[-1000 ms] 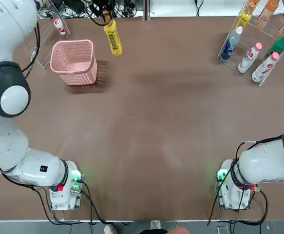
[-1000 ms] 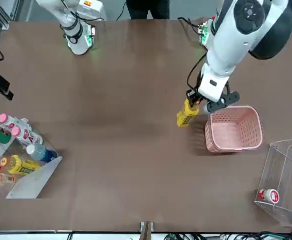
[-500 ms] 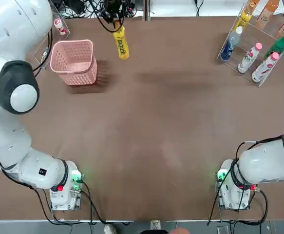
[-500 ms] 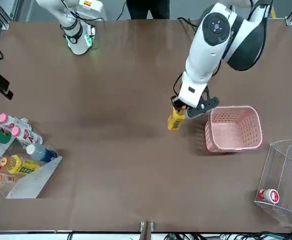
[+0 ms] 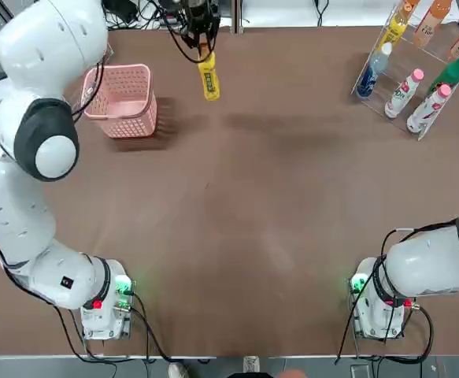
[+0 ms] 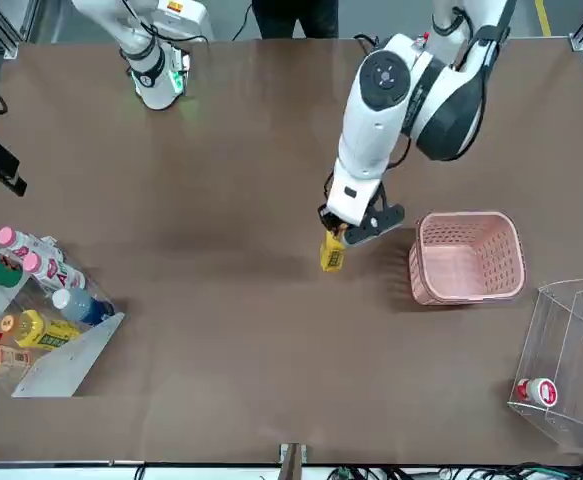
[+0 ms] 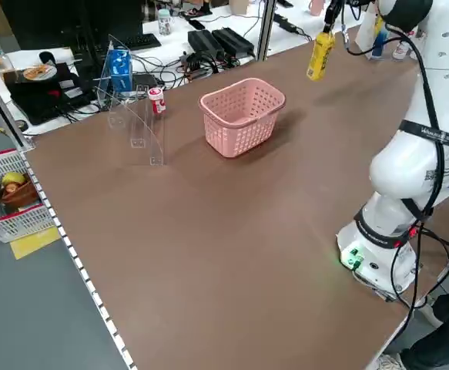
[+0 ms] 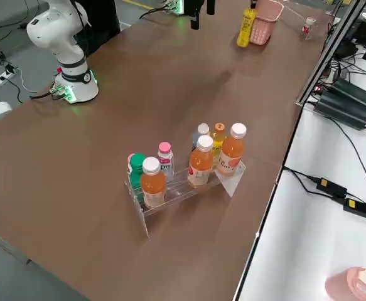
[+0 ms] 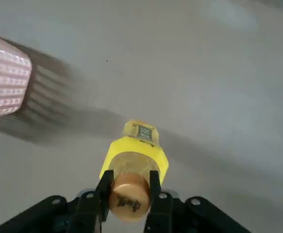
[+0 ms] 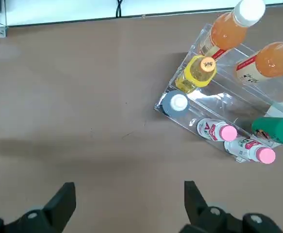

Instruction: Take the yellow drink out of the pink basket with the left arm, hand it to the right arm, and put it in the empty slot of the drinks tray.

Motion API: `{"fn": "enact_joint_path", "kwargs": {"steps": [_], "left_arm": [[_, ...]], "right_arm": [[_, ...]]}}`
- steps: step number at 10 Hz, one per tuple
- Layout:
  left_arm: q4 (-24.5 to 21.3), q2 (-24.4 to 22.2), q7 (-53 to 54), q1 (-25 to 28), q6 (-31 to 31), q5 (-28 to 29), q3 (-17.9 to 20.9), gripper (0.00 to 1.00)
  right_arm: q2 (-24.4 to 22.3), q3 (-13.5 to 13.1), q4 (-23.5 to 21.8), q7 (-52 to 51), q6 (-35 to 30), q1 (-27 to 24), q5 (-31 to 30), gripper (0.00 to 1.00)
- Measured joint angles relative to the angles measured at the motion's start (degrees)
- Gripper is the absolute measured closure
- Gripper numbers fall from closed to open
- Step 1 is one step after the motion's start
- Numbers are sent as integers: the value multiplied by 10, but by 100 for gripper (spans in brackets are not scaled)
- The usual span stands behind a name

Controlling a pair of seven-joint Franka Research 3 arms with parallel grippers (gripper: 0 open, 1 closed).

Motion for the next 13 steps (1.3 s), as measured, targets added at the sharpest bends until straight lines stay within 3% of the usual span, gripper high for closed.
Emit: {"fn": "enact_joint_path", "kwargs": {"steps": [6,13], "left_arm": [[31,51,-41,-51,27,3,34,66],[39,75,-85,-106,57,3,77,66]], "right_arm": [[0,-1,-1,0,-14,0,0,1],[0,0,-2,-3,-55,-13,-5,1]]}}
